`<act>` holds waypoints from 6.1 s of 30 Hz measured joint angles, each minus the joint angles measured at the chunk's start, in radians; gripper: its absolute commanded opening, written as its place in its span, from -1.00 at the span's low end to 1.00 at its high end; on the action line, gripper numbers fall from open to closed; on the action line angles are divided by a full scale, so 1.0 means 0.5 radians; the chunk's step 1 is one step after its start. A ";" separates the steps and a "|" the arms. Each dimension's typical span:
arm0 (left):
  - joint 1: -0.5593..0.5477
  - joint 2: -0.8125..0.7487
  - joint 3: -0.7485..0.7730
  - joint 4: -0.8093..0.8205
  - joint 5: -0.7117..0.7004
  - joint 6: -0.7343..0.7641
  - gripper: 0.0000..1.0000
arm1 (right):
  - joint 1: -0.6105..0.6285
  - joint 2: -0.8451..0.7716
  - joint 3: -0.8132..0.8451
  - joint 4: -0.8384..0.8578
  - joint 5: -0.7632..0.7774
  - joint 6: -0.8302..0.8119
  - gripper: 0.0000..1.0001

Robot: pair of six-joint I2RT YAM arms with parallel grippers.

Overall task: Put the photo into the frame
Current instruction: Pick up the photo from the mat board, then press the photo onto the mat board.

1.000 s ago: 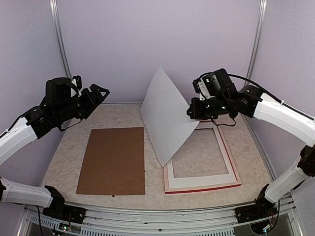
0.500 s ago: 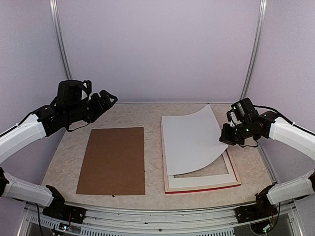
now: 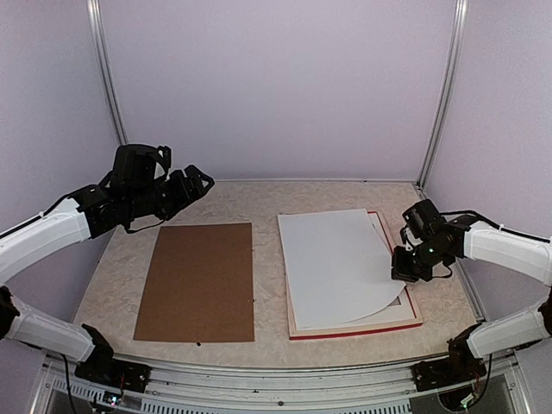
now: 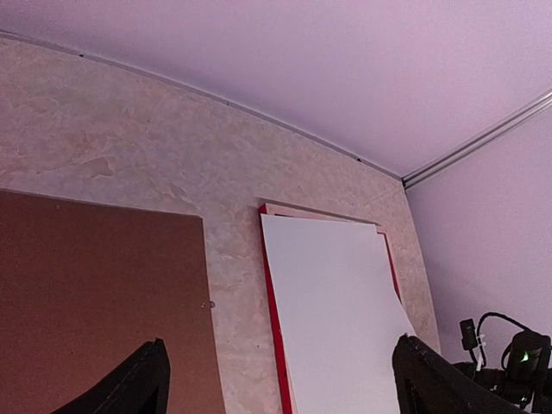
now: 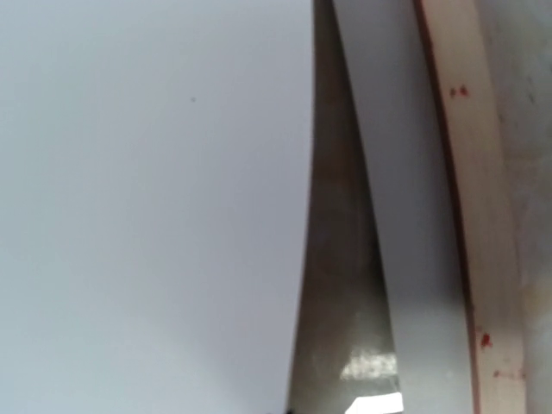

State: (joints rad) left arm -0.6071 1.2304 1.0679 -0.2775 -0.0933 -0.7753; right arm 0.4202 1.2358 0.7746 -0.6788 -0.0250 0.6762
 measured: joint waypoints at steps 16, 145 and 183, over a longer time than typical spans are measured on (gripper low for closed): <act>-0.030 0.111 0.000 0.001 -0.087 0.066 0.96 | -0.090 -0.119 -0.167 0.025 0.057 0.134 -1.00; -1.157 1.444 0.690 0.025 0.387 0.310 0.98 | 0.022 -0.198 -0.234 0.174 0.088 0.123 0.09; -1.225 1.642 0.842 -0.360 0.163 0.344 0.98 | 0.023 -0.169 -0.302 0.218 0.088 0.092 0.12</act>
State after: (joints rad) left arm -1.2198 2.0514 1.4887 -0.4576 -0.0120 -0.6033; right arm 0.4316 1.1511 0.6235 -0.5697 0.0189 0.7223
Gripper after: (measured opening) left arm 0.989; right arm 0.557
